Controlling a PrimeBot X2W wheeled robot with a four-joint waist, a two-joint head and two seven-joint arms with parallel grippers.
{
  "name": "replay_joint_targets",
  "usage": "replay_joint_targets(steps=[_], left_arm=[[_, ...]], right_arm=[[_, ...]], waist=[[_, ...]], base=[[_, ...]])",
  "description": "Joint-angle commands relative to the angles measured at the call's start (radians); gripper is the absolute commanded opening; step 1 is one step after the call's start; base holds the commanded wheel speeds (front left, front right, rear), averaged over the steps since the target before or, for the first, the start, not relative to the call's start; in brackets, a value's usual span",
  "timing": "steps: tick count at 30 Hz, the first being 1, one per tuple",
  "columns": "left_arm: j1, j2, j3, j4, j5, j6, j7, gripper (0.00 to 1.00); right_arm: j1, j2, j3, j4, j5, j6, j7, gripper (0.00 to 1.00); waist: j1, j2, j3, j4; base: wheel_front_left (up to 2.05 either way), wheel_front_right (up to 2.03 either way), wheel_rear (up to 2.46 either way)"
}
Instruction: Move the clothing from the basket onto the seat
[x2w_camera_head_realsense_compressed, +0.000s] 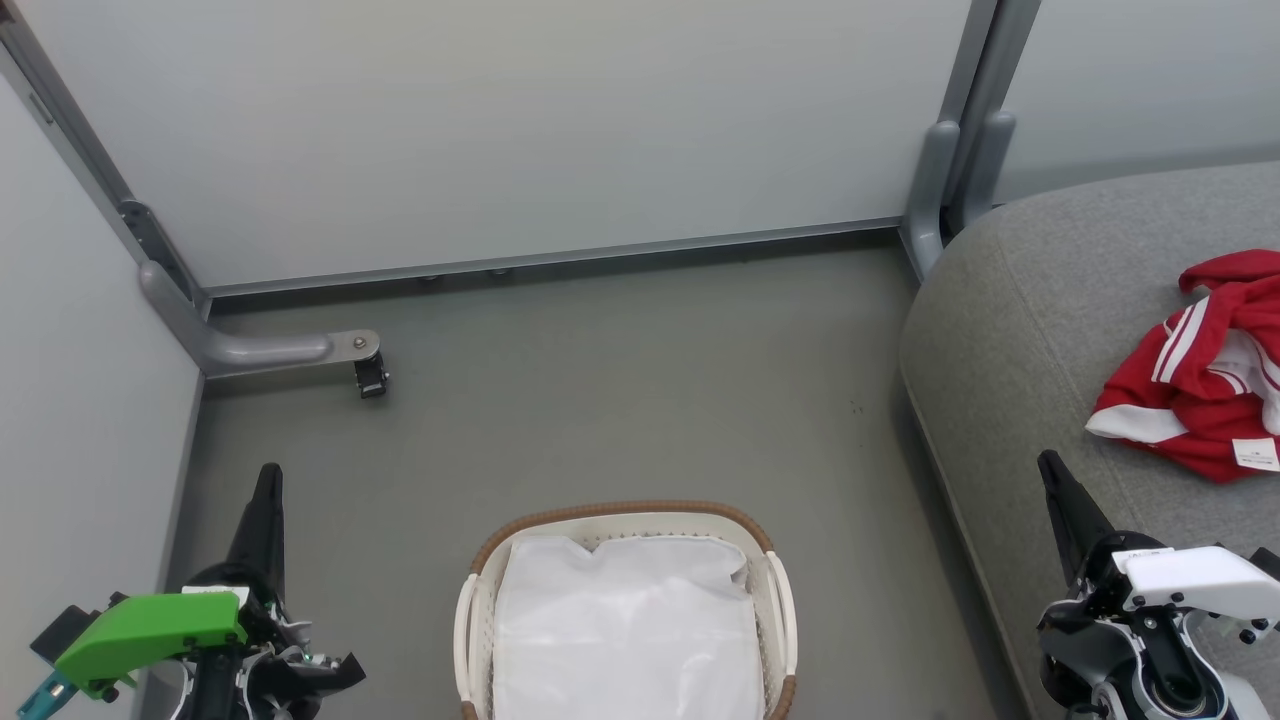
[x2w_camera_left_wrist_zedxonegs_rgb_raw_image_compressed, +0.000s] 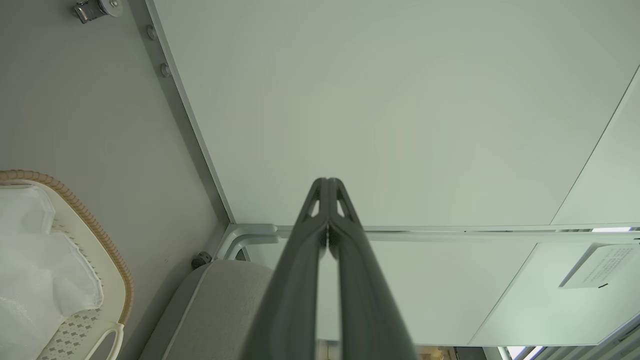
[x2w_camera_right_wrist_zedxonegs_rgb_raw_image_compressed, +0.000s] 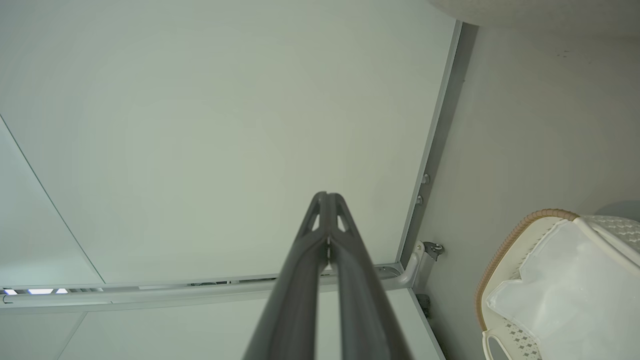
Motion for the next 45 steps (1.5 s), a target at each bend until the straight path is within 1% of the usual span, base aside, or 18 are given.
replay_joint_targets(steps=[1, 45], left_arm=[[-0.01, 0.007, 0.002, -0.001, -0.003, -0.006, 0.005, 0.0], [-0.01, 0.007, 0.002, -0.001, -0.004, -0.006, 0.004, 0.0]], right_arm=[[-0.007, -0.006, -0.002, -0.004, 0.004, 0.0, 0.003, 0.0], [-0.007, -0.006, -0.002, -0.004, 0.004, 0.0, 0.003, 0.0]], waist=[[0.0, 0.0, 0.0, 0.0], [0.0, 0.0, 0.0, 0.0]], base=[[0.0, 0.0, 0.0], [0.0, 0.0, 0.0]])
